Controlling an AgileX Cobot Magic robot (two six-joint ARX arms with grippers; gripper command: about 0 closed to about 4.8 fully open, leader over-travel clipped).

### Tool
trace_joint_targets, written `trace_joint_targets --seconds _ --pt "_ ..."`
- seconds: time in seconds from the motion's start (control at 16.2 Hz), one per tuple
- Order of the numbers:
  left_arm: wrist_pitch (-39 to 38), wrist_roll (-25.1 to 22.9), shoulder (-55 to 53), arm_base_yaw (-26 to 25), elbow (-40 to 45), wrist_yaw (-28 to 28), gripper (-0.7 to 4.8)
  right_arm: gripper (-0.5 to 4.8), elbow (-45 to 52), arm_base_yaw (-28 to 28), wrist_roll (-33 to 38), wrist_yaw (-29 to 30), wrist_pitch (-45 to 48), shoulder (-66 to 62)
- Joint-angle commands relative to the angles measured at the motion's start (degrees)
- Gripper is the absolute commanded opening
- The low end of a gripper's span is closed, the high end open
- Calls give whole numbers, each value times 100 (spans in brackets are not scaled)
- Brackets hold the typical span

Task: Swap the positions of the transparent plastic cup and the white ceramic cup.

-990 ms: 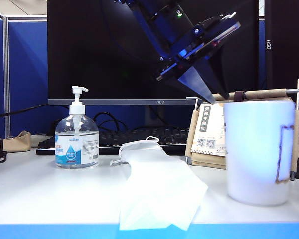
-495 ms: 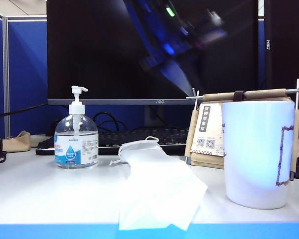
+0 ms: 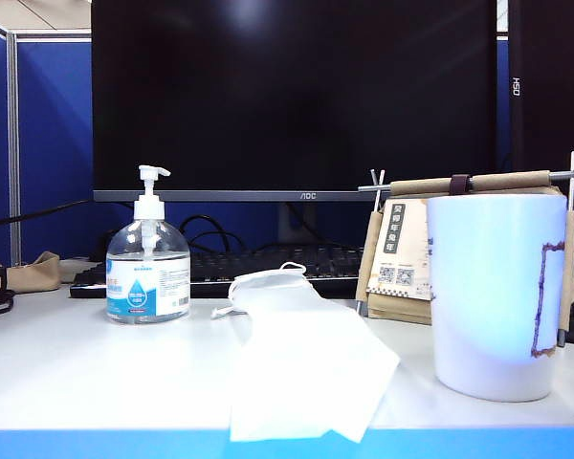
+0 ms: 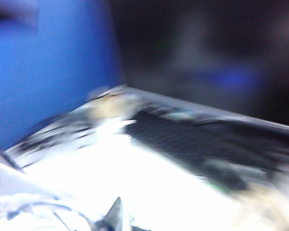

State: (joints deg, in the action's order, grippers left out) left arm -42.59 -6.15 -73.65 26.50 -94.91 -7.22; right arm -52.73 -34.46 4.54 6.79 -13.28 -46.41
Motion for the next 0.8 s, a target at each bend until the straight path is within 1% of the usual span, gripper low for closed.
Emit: trace_joint_targets --seconds 0.06,0.12,0.19,0.25,0.31,0.37,0.43,0.5,0.62,0.74,0.8 --pt "-251 -439 1399 -306 243 -474 78 -3 -487 -1268 -396 -588 188 -787" --pt "-262 -498 1926 -306 363 -732 55 -3 -750 -1707 -621 -737 190 -1163" --pt "-302 -544 2559 -306 566 -1084 48 -3 -1082 -2059 -649 -809 197 -1620" --pt "-330 -542 3497 -306 970 -1204 5 -3 -1539 -2234 -706 -793 190 -2236" --pt "-367 -546 4081 -306 1270 -1241 -6 -3 -1821 -2260 -776 -675 197 -2640" --pt "-415 -579 4660 -304 1558 -1429 -6 -3 -2063 -2288 -774 -446 201 -3042" --pt "-535 -586 5169 -306 1773 -1440 -6 -3 -2271 -2277 -778 -321 199 -3407" --pt "-743 -544 5613 -308 1893 -1327 -6 -3 -2437 -2280 -780 -271 225 -3744" --pt "-1200 -544 6124 -306 1902 -1327 -6 -3 -2656 -2284 -776 114 461 -4417" --pt "-1552 -542 6371 -310 1902 -1248 -6 -3 -2791 -2286 -734 120 684 -4931" --pt "-1751 -542 6437 -313 1902 -1165 -6 -3 -2859 -2284 -597 256 879 -5228"
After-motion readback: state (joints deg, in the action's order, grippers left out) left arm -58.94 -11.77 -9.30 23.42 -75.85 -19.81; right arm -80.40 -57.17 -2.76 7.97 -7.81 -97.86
